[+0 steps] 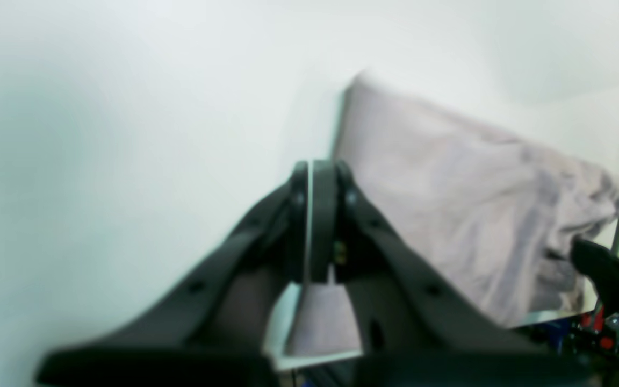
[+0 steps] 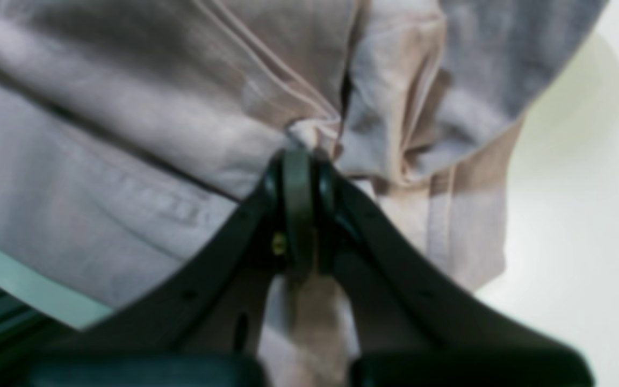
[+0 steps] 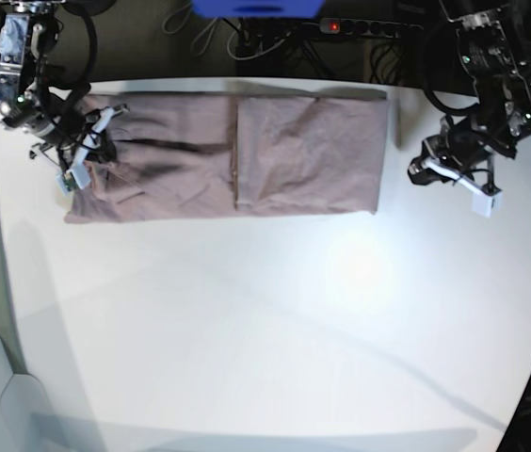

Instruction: Layout the t-shirt on the table in an organized manner, then fold the t-shirt properly

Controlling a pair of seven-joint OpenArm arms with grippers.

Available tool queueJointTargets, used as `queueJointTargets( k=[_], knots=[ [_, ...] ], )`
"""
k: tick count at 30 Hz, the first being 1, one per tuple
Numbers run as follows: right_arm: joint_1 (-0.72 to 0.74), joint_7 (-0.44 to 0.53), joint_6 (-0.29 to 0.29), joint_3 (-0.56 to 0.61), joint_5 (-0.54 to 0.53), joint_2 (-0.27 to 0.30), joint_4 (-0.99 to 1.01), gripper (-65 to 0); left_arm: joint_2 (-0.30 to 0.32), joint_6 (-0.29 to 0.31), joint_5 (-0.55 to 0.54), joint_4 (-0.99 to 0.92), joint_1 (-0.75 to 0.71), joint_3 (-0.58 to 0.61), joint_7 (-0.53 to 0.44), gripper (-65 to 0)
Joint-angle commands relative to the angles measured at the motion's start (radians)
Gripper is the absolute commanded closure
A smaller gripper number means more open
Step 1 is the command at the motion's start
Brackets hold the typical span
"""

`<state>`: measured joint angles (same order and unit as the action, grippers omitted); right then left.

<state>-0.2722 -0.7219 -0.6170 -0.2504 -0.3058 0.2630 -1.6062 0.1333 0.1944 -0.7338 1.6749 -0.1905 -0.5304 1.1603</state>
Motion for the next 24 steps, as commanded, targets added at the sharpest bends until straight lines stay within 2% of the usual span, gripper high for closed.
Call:
queueJointTargets(
  k=[1,5,13,21,24],
  knots=[
    [0.0,-0.018,0.004,-0.005,0.015,0.006,-0.012,0.0,0.007,0.003,-0.02,0.011,0.013,-0.001,-0.012,0.0],
    [0.003,-0.064,0.004,-0.003,0.017,0.006,-0.012,0.0,0.004,0.003,-0.022,-0.022,0.012,-0.001,-0.012,-0.2],
    [0.081,-0.273,0.004,0.003,0.017,0.009,-0.009,0.0,-0.002,0.003,-0.027,-0.026,0.013,0.0,-0.01,-0.2],
    [0.098,-0.275,0.004,0.001,0.017,0.006,-0.012,0.0,-0.004,0.003,-0.027,-0.028,0.013,-0.001,-0.01,-0.2],
    [0.1,-0.284,0.004,0.003,0.017,0.029,-0.009,0.0,0.006,0.003,-0.02,-0.028,0.013,0.002,-0.01,-0.2]
  ],
)
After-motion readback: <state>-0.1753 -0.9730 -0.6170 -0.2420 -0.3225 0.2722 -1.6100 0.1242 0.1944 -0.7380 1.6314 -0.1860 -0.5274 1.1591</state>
